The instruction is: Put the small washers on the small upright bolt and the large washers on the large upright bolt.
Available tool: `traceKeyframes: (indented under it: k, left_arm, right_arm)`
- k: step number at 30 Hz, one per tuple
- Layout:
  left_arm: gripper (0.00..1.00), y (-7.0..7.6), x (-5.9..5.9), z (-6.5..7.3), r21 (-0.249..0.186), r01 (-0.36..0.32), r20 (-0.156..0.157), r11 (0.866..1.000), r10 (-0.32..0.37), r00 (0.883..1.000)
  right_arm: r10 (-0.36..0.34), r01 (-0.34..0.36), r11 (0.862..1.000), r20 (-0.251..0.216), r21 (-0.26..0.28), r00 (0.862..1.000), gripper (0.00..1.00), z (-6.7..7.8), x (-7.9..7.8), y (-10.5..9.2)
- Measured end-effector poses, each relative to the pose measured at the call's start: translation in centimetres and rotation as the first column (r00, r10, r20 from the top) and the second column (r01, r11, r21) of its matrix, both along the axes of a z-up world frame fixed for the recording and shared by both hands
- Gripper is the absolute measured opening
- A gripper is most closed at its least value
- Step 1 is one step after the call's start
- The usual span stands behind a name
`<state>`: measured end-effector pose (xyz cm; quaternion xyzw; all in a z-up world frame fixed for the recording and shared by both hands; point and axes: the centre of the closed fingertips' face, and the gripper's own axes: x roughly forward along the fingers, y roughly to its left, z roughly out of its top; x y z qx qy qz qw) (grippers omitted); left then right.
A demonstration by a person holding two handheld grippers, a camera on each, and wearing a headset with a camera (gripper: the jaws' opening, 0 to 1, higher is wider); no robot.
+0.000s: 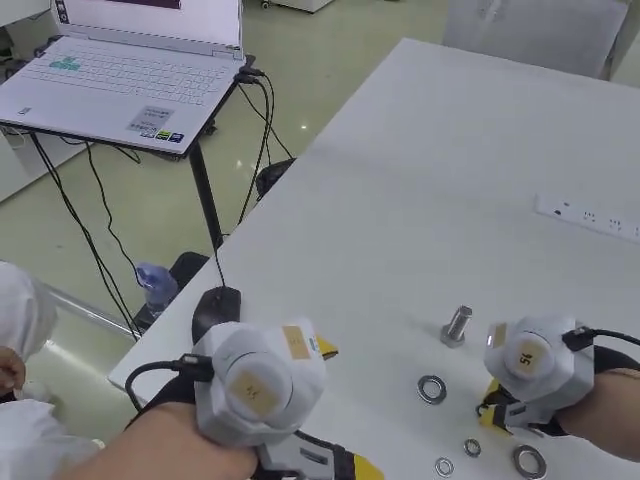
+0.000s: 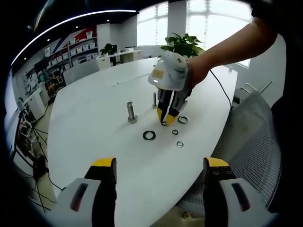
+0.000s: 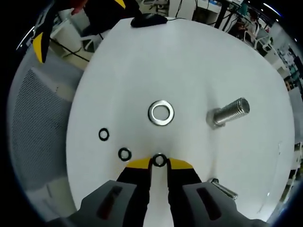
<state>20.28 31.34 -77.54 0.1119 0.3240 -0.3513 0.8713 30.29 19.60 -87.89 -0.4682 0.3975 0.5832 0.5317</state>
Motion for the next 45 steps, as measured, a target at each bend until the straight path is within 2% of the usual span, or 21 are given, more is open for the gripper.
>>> traceKeyframes:
  k: [1,3,11,19,27,29,32,39,45]
  left_arm:
    - [0.74,0.0,0.0,0.0,0.000,-0.001,0.000,1.000,0.001,1.000]
    - [0.74,0.0,0.1,0.2,-0.002,-0.003,0.001,1.000,0.003,1.000]
    - [0.73,-0.1,0.3,0.3,0.002,0.003,0.003,1.000,-0.003,1.000]
    - [0.73,-0.2,0.3,0.2,0.002,0.011,-0.003,1.000,-0.011,1.000]
    - [0.75,-0.3,0.9,0.5,-0.013,0.014,0.011,1.000,-0.014,1.000]
    - [0.76,-0.8,0.9,0.9,-0.053,0.021,0.013,0.998,-0.020,1.000]
    - [0.76,-0.5,1.1,0.6,-0.028,0.022,0.018,0.999,-0.021,1.000]
    - [0.80,-0.5,1.5,0.3,-0.027,0.024,0.013,0.999,-0.024,1.000]
    - [0.86,-0.4,1.8,0.0,-0.028,0.018,0.007,0.999,-0.018,1.000]
  right_arm:
    - [0.019,-0.019,1.000,0.011,-0.011,1.000,0.14,0.0,0.0,0.0]
    - [0.014,-0.013,1.000,0.009,-0.015,1.000,0.13,-0.1,0.2,0.0]
    - [-0.017,0.017,1.000,-0.002,0.017,1.000,0.12,0.1,0.3,-0.1]
    - [-0.055,0.056,0.998,-0.024,0.030,0.998,0.12,1.1,0.5,-0.4]
    - [-0.101,0.101,0.995,-0.024,0.017,0.995,0.12,2.0,1.5,-2.2]
    - [-0.113,0.113,0.993,-0.023,0.013,0.993,0.12,2.3,1.7,-2.8]
    - [-0.134,0.134,0.991,-0.021,0.015,0.991,0.12,2.7,2.2,-3.5]
    - [-0.175,0.175,0.985,-0.012,0.011,0.985,0.12,3.6,3.3,-5.4]
    - [-0.213,0.213,0.977,0.003,0.010,0.977,0.12,4.1,5.0,-6.9]
